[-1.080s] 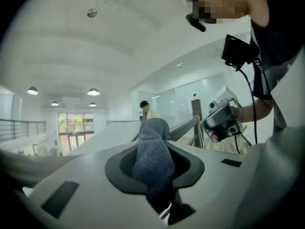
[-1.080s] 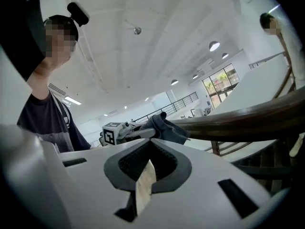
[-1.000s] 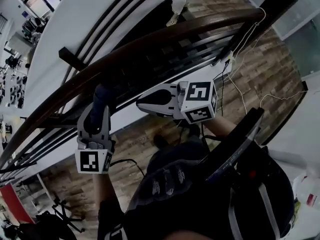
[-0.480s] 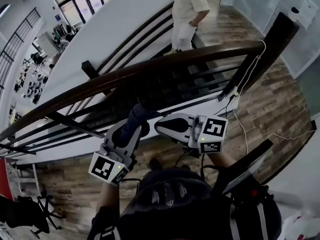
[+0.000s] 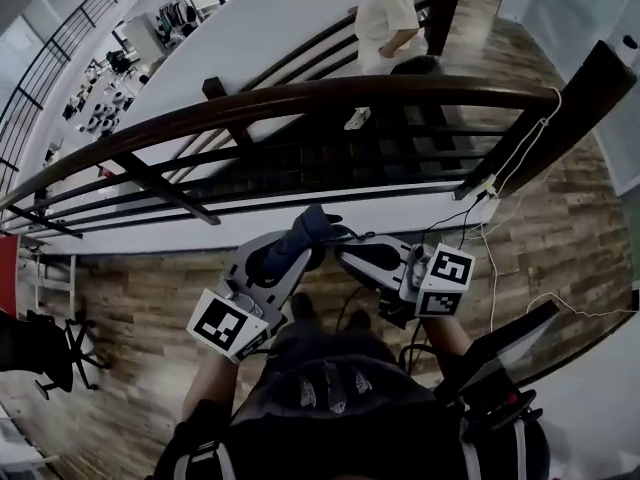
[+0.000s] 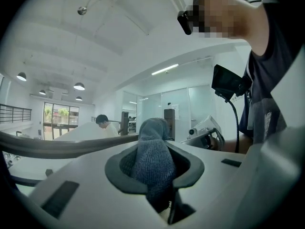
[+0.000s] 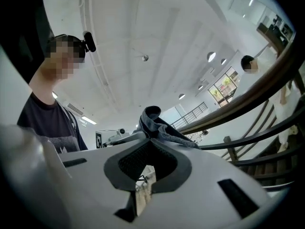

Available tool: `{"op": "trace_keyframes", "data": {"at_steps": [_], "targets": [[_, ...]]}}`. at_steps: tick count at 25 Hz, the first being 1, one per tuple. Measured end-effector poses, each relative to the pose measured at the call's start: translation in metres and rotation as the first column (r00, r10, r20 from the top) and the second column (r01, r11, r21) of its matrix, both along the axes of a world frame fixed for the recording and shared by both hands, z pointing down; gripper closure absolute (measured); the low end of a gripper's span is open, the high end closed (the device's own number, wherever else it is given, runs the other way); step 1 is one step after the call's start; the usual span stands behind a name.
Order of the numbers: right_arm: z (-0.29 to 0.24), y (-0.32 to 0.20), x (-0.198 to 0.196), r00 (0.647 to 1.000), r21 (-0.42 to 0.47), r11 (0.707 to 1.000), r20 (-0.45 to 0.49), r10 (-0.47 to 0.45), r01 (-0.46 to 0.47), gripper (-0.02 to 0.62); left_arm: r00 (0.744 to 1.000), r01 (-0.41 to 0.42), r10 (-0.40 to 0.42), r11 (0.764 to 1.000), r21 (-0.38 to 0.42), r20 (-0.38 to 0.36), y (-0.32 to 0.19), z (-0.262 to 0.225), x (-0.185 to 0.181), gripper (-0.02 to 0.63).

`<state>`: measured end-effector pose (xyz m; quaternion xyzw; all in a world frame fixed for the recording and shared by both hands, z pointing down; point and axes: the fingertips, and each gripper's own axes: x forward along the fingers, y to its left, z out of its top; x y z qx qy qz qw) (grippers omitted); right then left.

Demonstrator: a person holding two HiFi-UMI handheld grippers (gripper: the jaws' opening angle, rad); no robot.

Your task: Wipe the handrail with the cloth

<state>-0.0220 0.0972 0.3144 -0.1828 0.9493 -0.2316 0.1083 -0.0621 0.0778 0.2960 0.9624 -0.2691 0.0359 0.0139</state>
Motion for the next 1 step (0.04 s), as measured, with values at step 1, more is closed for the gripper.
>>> {"op": "trace_keyframes", "data": {"at_steps": [1], "targets": [[0.0021, 0.0038, -0.0012, 1.000, -0.006, 1.000, 0.010, -0.007, 0.007, 0.592, 1.000, 0.003, -0.003, 1.000, -0.006, 0.007, 0.0053, 0.0008, -0.0015, 0.512]]}}
